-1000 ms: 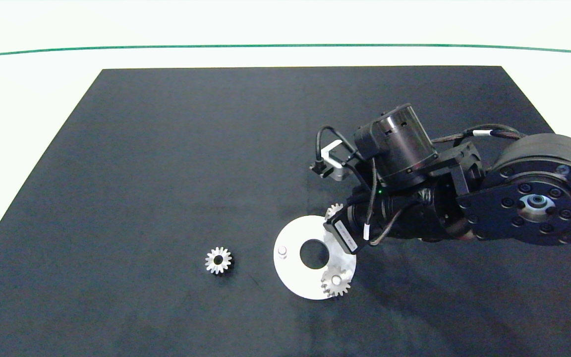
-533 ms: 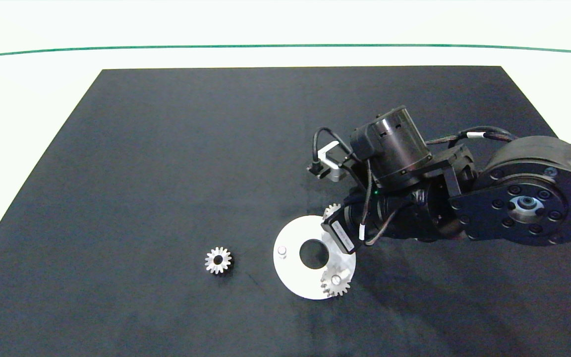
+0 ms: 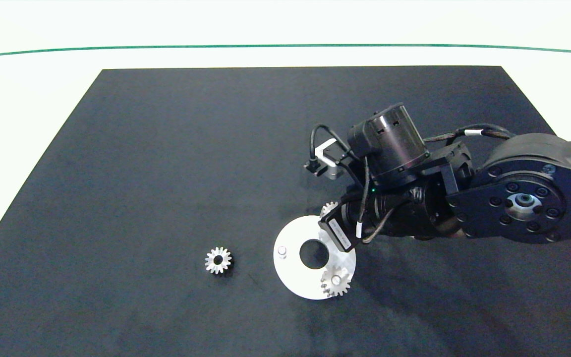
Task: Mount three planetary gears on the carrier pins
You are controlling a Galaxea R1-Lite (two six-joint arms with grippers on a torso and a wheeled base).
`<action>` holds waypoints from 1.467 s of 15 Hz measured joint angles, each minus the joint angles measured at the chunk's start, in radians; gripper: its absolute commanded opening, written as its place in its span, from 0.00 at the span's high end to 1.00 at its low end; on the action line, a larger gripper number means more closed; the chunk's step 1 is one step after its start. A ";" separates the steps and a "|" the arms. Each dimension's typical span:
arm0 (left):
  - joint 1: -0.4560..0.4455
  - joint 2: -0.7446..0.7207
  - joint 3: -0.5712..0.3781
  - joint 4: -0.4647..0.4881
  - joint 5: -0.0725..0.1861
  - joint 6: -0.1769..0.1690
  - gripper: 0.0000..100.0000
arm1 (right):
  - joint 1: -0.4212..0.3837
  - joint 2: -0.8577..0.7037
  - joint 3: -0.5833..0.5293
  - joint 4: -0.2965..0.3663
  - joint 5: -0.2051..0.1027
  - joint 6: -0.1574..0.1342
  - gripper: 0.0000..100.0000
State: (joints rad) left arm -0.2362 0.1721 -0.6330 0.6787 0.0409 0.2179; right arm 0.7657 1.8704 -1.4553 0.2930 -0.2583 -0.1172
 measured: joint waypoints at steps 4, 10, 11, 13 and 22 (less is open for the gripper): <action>0.000 0.000 0.000 0.000 0.000 0.000 0.00 | 0.007 0.008 -0.008 0.004 0.001 0.000 0.90; -0.001 0.000 -0.002 -0.001 0.000 0.000 0.00 | 0.008 0.015 -0.005 0.004 0.000 0.001 0.90; -0.001 0.001 -0.004 0.000 0.000 0.000 0.00 | 0.007 0.018 -0.005 0.002 0.000 0.001 0.90; -0.001 0.002 -0.006 0.000 0.000 0.000 0.00 | 0.006 0.024 -0.007 0.002 0.000 0.003 0.90; -0.001 0.004 -0.006 0.000 0.000 0.000 0.00 | 0.001 0.039 -0.003 0.001 -0.001 0.002 0.00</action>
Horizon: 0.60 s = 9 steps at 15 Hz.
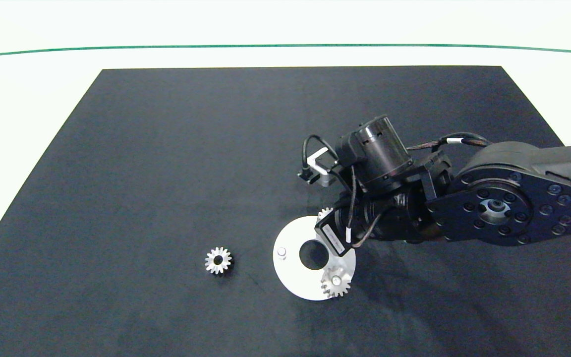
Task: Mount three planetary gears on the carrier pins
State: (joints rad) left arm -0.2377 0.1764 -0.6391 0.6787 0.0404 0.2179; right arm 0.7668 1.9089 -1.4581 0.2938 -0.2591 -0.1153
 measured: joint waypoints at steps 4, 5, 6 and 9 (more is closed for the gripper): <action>0.000 0.000 0.000 0.000 0.000 -0.001 0.00 | 0.000 0.000 0.002 0.000 0.001 0.004 0.00; 0.000 -0.001 0.000 0.000 0.000 0.000 0.00 | 0.000 0.000 0.001 -0.001 0.001 0.004 0.00; 0.000 -0.001 0.000 0.000 0.000 0.000 0.00 | 0.000 -0.001 0.001 -0.001 0.001 0.007 0.00; 0.000 -0.001 -0.001 -0.001 0.001 -0.002 0.00 | -0.003 -0.037 0.024 -0.001 -0.021 0.029 0.00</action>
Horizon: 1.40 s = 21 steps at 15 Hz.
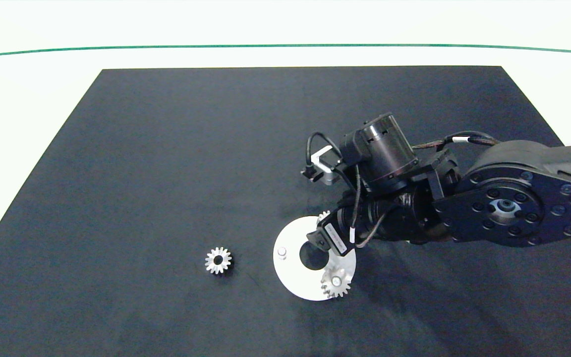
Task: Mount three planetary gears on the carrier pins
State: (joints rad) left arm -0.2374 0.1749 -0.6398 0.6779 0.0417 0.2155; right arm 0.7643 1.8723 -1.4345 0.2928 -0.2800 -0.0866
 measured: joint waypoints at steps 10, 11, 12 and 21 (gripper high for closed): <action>0.012 -0.013 -0.013 -0.003 0.002 -0.005 0.00 | -0.174 -0.971 0.550 -0.037 -0.291 -0.062 0.00; 0.014 -0.015 -0.017 -0.007 0.003 -0.006 0.00 | -0.225 -1.057 0.594 -0.030 -0.299 -0.071 0.00; 0.016 -0.016 -0.024 -0.011 0.003 -0.007 0.00 | -0.280 -1.146 0.638 -0.022 -0.305 -0.081 0.00; -0.076 0.057 0.043 -0.143 -0.003 -0.057 0.00 | -0.530 -1.590 0.728 0.154 -0.315 -0.138 0.00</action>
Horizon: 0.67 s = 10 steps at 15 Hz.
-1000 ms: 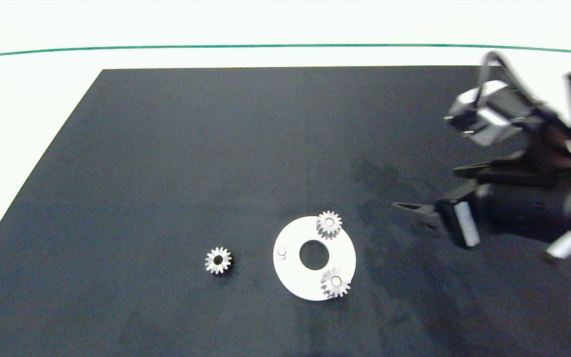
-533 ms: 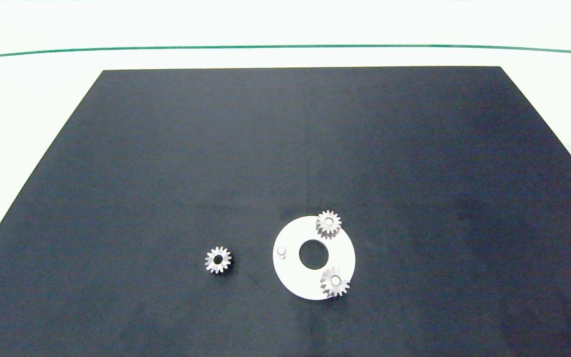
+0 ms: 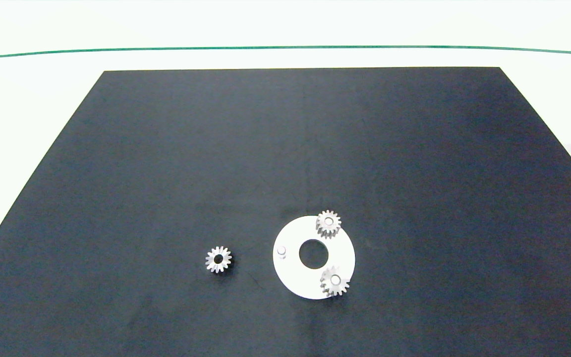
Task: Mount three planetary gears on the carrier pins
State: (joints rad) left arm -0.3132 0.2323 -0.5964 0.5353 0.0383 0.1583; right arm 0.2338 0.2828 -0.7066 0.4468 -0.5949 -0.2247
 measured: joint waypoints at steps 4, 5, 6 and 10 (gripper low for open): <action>-0.064 0.152 0.078 -0.196 0.003 -0.004 0.00 | -0.004 -0.108 -0.001 0.104 0.009 0.005 0.00; -0.067 0.194 0.116 -0.270 0.003 0.010 0.00 | -0.005 -0.128 -0.001 0.108 0.009 0.005 0.00; -0.070 0.233 0.154 -0.338 0.003 0.033 0.00 | -0.006 -0.143 -0.001 0.111 0.009 0.005 0.00; -0.067 0.386 0.232 -0.462 0.002 0.101 0.00 | 0.005 -0.178 0.032 0.146 0.050 0.021 0.00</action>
State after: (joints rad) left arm -0.3804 0.6185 -0.3640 0.0736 0.0404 0.2591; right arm 0.2385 0.1049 -0.6743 0.5926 -0.5445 -0.2038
